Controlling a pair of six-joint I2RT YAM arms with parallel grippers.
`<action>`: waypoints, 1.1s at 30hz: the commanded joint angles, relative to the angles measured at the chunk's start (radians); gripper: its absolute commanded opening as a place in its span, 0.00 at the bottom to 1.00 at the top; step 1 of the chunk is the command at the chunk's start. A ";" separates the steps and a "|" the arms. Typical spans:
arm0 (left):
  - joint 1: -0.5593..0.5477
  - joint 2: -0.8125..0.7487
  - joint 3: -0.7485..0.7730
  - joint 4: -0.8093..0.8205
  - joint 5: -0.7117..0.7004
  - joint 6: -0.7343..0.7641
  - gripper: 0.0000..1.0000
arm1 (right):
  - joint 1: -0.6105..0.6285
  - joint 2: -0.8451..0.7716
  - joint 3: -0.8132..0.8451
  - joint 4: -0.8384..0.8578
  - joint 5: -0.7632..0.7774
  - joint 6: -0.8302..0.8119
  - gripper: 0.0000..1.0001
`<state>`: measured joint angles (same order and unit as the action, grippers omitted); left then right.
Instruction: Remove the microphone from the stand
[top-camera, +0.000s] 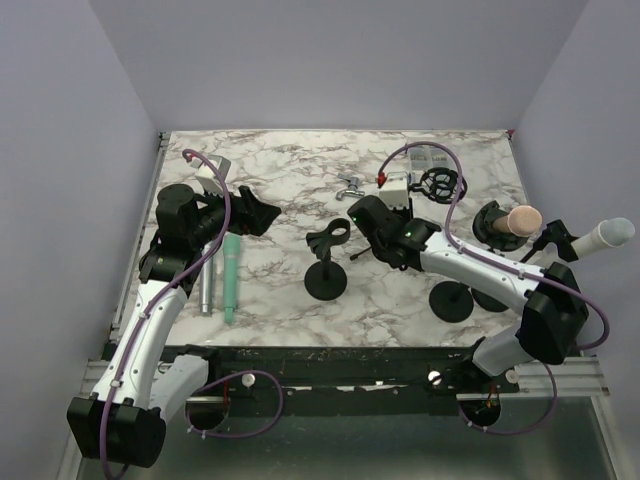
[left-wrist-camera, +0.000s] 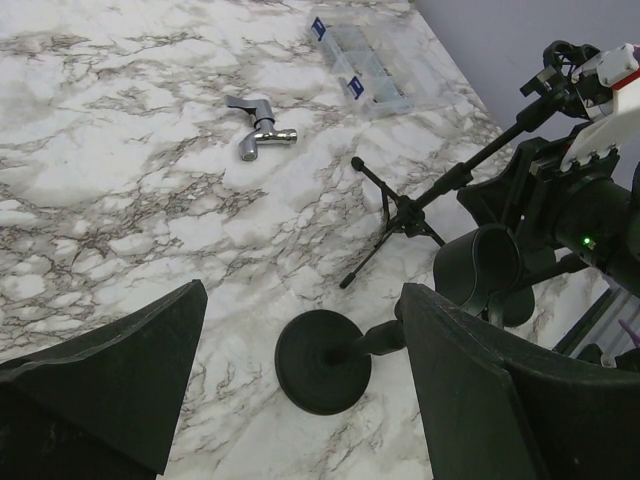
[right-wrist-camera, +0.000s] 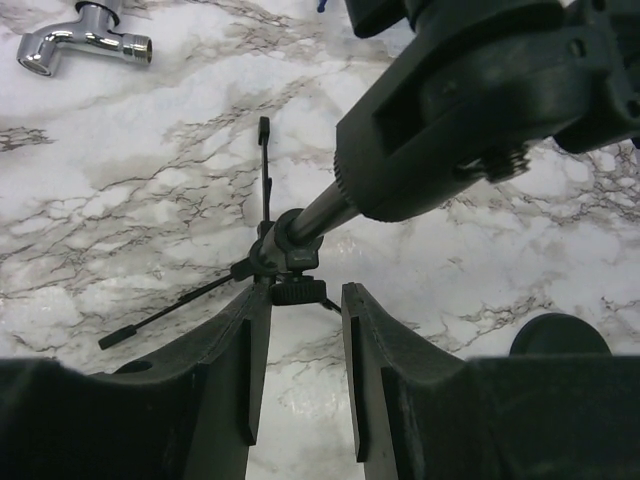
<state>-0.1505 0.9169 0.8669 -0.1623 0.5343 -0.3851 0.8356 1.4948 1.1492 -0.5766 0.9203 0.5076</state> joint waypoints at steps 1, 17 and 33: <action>-0.001 -0.001 -0.016 0.018 0.000 0.015 0.81 | -0.004 0.029 -0.023 0.053 0.076 -0.033 0.40; -0.006 -0.001 -0.016 0.012 0.001 0.020 0.81 | -0.003 0.149 0.040 -0.067 0.180 -0.171 0.01; -0.011 0.006 -0.017 0.013 0.003 0.021 0.81 | 0.036 0.242 0.103 -0.212 0.260 -0.160 0.15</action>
<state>-0.1574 0.9188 0.8627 -0.1623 0.5346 -0.3813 0.8650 1.7306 1.2598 -0.7090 1.2087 0.3470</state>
